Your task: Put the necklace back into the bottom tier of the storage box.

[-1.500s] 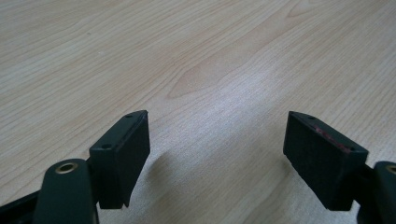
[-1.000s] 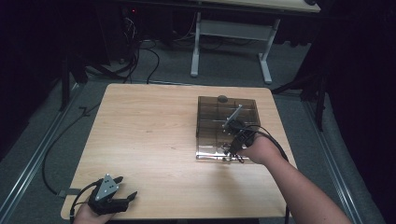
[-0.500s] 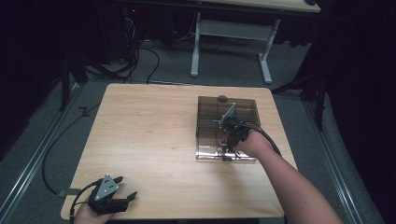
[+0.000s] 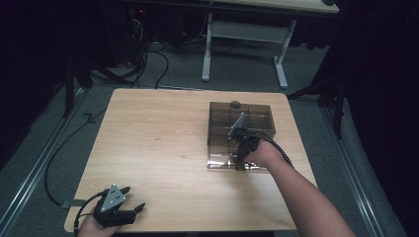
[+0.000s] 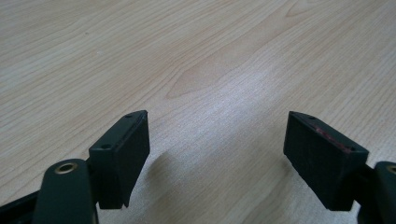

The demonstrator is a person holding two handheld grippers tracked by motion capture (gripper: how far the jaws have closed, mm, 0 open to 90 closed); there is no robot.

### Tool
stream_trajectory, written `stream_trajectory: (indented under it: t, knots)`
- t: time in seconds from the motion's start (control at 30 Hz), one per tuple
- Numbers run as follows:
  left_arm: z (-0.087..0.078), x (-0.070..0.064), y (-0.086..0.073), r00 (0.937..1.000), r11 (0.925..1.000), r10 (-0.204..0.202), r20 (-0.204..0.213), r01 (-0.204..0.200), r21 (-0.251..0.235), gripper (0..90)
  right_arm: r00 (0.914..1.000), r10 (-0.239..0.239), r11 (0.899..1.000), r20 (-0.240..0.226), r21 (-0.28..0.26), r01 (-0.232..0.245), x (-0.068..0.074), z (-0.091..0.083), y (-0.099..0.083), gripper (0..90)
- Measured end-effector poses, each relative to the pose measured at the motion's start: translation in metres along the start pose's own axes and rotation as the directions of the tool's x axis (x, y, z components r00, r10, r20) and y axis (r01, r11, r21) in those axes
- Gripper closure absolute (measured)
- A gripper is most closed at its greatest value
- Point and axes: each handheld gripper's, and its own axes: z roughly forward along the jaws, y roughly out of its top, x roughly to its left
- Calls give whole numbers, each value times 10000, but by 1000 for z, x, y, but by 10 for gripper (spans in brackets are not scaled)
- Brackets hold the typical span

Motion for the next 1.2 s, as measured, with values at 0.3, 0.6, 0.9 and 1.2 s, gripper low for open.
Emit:
stream_trajectory:
  t: [0.3,0.6,0.9,1.2]
  knots:
    - [0,0,0,10000,10000,5,-12,-5,12,230,9999,-21,9998,113,194,19,1,10,0,797]
    - [0,0,0,10000,10000,21,-30,-21,16,230,9999,118,9999,-8,-64,-118,-2,13,-2,775]
    - [0,0,0,10000,10000,22,-29,-22,11,230,9978,588,9954,-308,-744,-609,-4,-12,-9,647]
    - [0,0,0,10000,10000,39,-26,-39,49,231,9923,1094,9911,-575,-694,-1133,-14,-20,-38,719]
